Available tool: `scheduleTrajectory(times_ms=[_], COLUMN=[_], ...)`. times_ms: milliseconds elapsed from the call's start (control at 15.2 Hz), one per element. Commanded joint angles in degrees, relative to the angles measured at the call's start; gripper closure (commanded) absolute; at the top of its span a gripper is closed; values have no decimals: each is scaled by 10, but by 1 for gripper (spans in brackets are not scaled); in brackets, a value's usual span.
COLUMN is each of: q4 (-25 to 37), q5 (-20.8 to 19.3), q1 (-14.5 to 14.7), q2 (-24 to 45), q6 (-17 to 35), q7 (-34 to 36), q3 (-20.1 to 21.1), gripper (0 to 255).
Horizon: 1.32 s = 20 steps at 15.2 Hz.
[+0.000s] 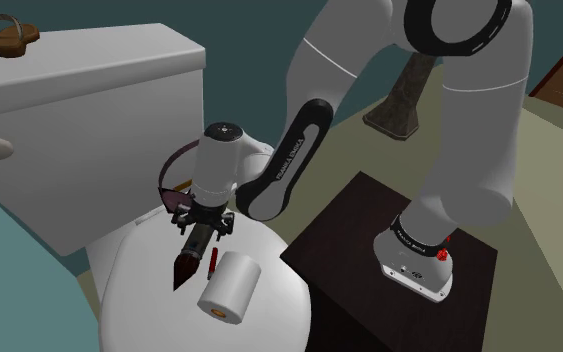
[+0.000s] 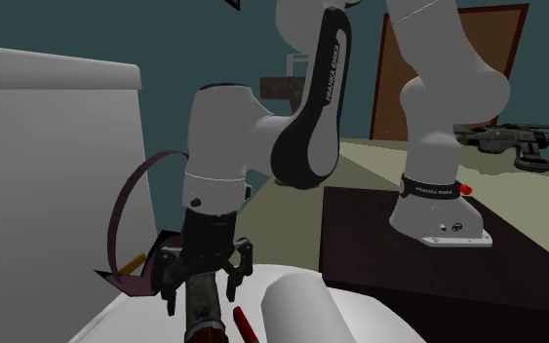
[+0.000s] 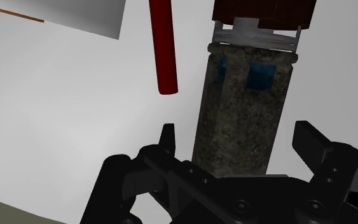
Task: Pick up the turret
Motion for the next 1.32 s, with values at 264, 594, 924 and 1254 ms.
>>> scheduleTrajectory(times_ms=[264,594,924,1254], q4=[0,1,-8,-13], q5=[-1,-1,23,53], q1=[2,2,-27,-55], q2=[1,2,-35,-71], q6=[1,1,-29,-60], q7=[1,2,-15,-35], q3=[-2,-2,33,67], gripper=[255,255,255,255])
